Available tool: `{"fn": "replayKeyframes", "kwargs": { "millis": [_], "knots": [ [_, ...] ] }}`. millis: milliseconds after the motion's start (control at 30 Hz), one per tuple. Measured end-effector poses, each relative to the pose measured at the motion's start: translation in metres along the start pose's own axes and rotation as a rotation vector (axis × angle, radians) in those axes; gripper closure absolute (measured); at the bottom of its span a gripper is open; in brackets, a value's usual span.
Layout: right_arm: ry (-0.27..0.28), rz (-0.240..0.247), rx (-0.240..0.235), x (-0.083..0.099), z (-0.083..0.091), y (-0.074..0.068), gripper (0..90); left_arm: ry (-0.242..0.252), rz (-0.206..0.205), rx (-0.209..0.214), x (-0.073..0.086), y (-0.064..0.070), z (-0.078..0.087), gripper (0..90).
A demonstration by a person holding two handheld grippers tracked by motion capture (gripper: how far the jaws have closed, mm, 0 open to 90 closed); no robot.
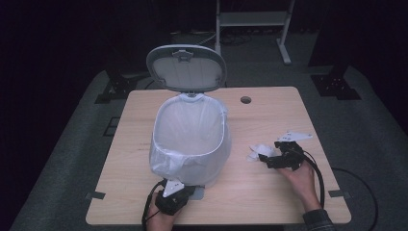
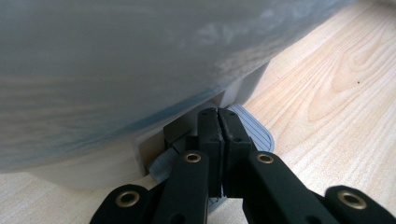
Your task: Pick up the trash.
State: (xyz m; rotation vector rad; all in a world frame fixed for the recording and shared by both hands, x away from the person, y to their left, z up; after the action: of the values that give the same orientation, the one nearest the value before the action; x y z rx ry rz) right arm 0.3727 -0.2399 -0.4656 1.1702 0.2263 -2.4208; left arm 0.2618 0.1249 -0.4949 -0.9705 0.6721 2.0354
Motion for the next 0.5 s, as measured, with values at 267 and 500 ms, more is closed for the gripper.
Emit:
{"fn": "replayKeyframes", "kwargs": {
  "millis": [267,500],
  "knots": [
    [-0.022,-0.002,0.010,0.002,-0.013,-0.003,11.8,-0.001,-0.001,0.000,0.000,0.000,0.000,88.9],
    [-0.027,-0.007,0.021,-0.001,-0.028,-0.008,11.9,0.000,-0.002,0.001,0.000,0.000,0.000,88.9]
  ]
}}
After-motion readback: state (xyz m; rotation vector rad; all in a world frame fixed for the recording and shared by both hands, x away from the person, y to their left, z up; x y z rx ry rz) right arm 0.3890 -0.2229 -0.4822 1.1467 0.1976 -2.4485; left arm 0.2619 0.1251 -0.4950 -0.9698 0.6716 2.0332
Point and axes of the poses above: each handheld gripper's, and its own axes: z roughly backward along the jaws, x roughly out of its underside, y roughly to its right, the point moved 3 cm from there along -z, roughly forward along the jaws, and after that the axes turned 11 degrees about x, right-handed, at the moved point
